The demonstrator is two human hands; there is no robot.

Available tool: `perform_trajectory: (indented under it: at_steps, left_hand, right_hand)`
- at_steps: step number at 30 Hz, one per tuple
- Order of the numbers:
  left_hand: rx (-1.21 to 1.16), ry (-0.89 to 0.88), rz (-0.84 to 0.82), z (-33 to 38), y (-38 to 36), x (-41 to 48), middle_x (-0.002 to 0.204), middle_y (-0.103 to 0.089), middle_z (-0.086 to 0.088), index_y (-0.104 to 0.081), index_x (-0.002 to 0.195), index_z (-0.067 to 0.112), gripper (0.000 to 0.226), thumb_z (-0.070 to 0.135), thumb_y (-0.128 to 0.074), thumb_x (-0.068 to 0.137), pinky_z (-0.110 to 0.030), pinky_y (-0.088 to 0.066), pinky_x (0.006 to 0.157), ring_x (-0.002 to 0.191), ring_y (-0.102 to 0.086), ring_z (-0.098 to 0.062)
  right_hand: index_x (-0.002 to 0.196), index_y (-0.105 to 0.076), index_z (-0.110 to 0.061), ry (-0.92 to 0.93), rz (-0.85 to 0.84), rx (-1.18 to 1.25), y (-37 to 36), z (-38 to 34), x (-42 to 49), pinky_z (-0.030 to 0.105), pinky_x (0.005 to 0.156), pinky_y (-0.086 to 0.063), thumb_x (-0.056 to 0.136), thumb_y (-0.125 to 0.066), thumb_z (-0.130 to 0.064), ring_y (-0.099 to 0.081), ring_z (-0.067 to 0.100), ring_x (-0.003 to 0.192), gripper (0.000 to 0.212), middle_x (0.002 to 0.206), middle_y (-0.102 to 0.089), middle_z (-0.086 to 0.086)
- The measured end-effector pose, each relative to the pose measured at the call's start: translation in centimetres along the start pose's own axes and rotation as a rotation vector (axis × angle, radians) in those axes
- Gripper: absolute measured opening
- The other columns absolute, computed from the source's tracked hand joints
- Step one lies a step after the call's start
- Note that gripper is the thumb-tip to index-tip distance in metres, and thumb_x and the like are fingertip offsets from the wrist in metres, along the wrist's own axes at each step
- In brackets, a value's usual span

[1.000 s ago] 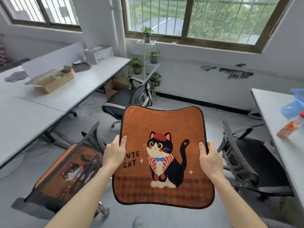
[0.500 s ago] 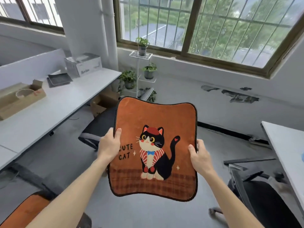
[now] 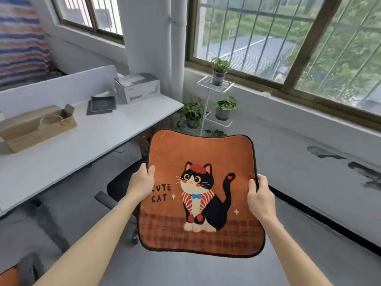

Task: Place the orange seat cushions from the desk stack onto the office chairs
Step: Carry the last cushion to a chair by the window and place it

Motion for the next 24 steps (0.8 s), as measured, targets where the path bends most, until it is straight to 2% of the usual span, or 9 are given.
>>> perform_trajectory:
  at_steps: [2,4,7,10,13,16,18,20,24]
  left_hand:
    - [-0.016,0.090,0.004,0.1,-0.3,1.9,0.134,-0.053,-0.016,-0.030,0.151,0.004,0.057,0.041,-0.030,0.107,-0.039,-0.039,0.096,0.120,-0.052,-0.034]
    - [-0.047,0.185,-0.016,-0.7,-0.3,3.3,0.148,-0.044,-0.014,-0.026,0.153,0.006,0.060,0.042,-0.035,0.106,-0.036,-0.037,0.096,0.130,-0.046,-0.032]
    - [-0.098,0.333,-0.060,-3.5,0.2,6.7,0.150,-0.044,-0.010,-0.034,0.151,0.010,0.064,0.048,-0.046,0.101,-0.036,-0.040,0.098,0.131,-0.048,-0.030]
    - [-0.126,0.429,-0.142,-5.9,0.7,9.8,0.109,-0.065,-0.007,-0.062,0.104,0.014,0.030,0.043,-0.057,0.098,-0.035,-0.047,0.084,0.094,-0.063,-0.022]
    - [-0.185,0.470,-0.140,-7.1,1.5,12.8,0.080,-0.058,0.003,-0.052,0.073,0.021,0.028,0.031,-0.059,0.099,-0.027,-0.046,0.069,0.074,-0.059,-0.013]
    - [-0.248,0.546,-0.160,-9.0,2.2,16.0,0.084,-0.068,-0.004,-0.063,0.078,0.013,0.019,0.020,-0.062,0.096,-0.027,-0.051,0.067,0.072,-0.065,-0.019]
    - [-0.269,0.561,-0.168,-10.4,2.6,18.3,0.090,-0.072,-0.013,-0.069,0.086,0.005,0.015,0.018,-0.063,0.091,-0.035,-0.054,0.074,0.076,-0.067,-0.026]
    - [-0.286,0.576,-0.134,-12.0,2.6,20.4,0.085,-0.065,-0.014,-0.064,0.082,0.009,0.010,0.018,-0.061,0.084,-0.037,-0.049,0.070,0.072,-0.060,-0.024]
    - [-0.290,0.643,-0.031,-13.2,2.1,22.7,0.102,-0.069,-0.015,-0.063,0.103,0.004,0.020,0.018,-0.056,0.091,-0.034,-0.045,0.074,0.088,-0.064,-0.029]
  right_hand:
    - [0.138,-0.045,-0.019,0.021,-0.066,-0.045,-1.5,-1.7,4.8,0.040,0.077,-0.053,0.106,-0.040,-0.036,-0.062,0.018,0.079,0.037,0.101,-0.065,0.003]
    - [0.137,-0.046,-0.017,0.032,-0.161,-0.096,-3.2,-3.2,8.1,0.036,0.073,-0.045,0.106,-0.043,-0.035,-0.056,0.012,0.072,0.036,0.112,-0.066,0.012]
    - [0.141,-0.046,-0.015,0.040,-0.380,-0.209,-7.5,-5.5,13.1,0.032,0.079,-0.039,0.103,-0.048,-0.038,-0.061,0.027,0.102,0.044,0.139,-0.058,0.010]
    - [0.142,-0.047,-0.016,0.056,-0.502,-0.300,-11.9,-6.9,17.5,0.034,0.091,-0.042,0.098,-0.058,-0.041,-0.054,0.029,0.126,0.051,0.143,-0.056,0.008]
    - [0.145,-0.044,-0.017,0.037,-0.641,-0.318,-16.7,-8.4,21.0,0.036,0.090,-0.049,0.090,-0.072,-0.036,-0.059,0.027,0.117,0.065,0.143,-0.054,0.008]
    - [0.151,-0.036,-0.015,-0.065,-0.834,-0.352,-21.6,-9.8,23.1,0.040,0.085,-0.056,0.086,-0.078,-0.023,-0.063,0.027,0.110,0.078,0.146,-0.050,0.010]
    - [0.151,-0.039,-0.013,-0.031,-0.845,-0.433,-24.8,-10.3,24.6,0.045,0.096,-0.054,0.084,-0.079,-0.026,-0.062,0.029,0.117,0.079,0.146,-0.052,0.011]
    - [0.149,-0.043,-0.011,-0.010,-0.821,-0.476,-27.4,-10.9,25.8,0.044,0.102,-0.050,0.085,-0.077,-0.029,-0.060,0.030,0.121,0.075,0.144,-0.054,0.011]
    - [0.147,-0.046,-0.012,0.019,-0.783,-0.538,-31.2,-11.6,27.1,0.039,0.098,-0.047,0.089,-0.072,-0.031,-0.057,0.031,0.124,0.066,0.139,-0.058,0.011]
Point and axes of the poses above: each hand's wrist, its own x-axis towards the middle knuckle, its own y-axis out of the back of the hand, z = x × y, the point moved 3 cm from there along x, towards the middle knuckle
